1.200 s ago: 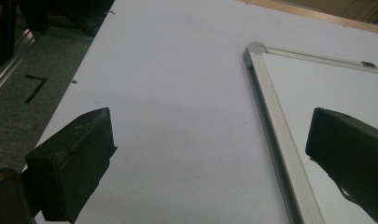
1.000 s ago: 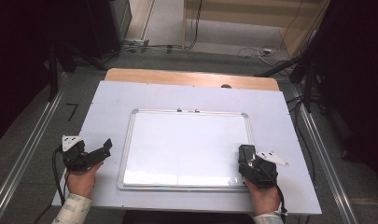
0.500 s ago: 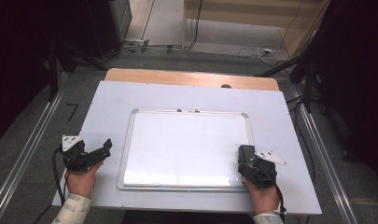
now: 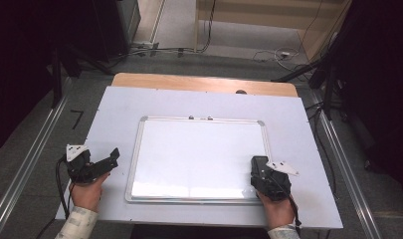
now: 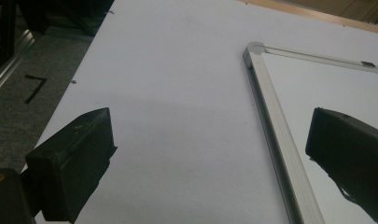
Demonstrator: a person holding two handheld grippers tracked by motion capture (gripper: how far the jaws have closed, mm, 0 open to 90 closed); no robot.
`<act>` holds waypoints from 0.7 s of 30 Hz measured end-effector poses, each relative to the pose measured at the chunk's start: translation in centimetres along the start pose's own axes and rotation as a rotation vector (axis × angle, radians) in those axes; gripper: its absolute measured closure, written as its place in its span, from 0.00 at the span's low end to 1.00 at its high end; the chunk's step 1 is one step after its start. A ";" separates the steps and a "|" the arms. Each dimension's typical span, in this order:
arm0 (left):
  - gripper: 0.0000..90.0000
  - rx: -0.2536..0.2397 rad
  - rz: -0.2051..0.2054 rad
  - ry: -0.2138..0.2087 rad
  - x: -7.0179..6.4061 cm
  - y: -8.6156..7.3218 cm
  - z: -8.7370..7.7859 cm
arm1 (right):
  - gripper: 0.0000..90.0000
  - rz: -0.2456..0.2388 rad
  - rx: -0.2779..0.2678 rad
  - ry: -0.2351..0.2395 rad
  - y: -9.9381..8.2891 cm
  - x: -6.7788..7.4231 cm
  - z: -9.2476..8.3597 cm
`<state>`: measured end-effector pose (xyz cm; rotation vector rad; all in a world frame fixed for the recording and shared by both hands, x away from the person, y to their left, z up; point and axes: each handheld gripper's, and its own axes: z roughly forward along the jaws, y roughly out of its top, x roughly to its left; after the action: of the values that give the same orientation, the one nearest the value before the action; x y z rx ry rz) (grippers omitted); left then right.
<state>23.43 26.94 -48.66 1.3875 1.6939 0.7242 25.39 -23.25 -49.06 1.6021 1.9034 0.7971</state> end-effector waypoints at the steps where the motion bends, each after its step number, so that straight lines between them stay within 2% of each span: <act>1: 0.02 0.000 0.000 0.000 0.0 0.0 0.0 | 0.41 0.003 0.000 0.003 0.0 0.0 0.0; 14: 0.02 0.003 0.004 0.000 -0.1 0.0 0.0 | 0.41 -0.004 0.001 0.000 0.1 0.0 0.1; 21: 0.02 0.003 0.003 0.000 -0.1 0.0 0.0 | 0.38 0.007 0.003 0.016 0.1 -0.2 0.1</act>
<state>23.45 26.88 -48.69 1.3930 1.6935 0.7233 25.54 -23.40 -49.08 1.6090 1.9119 0.8129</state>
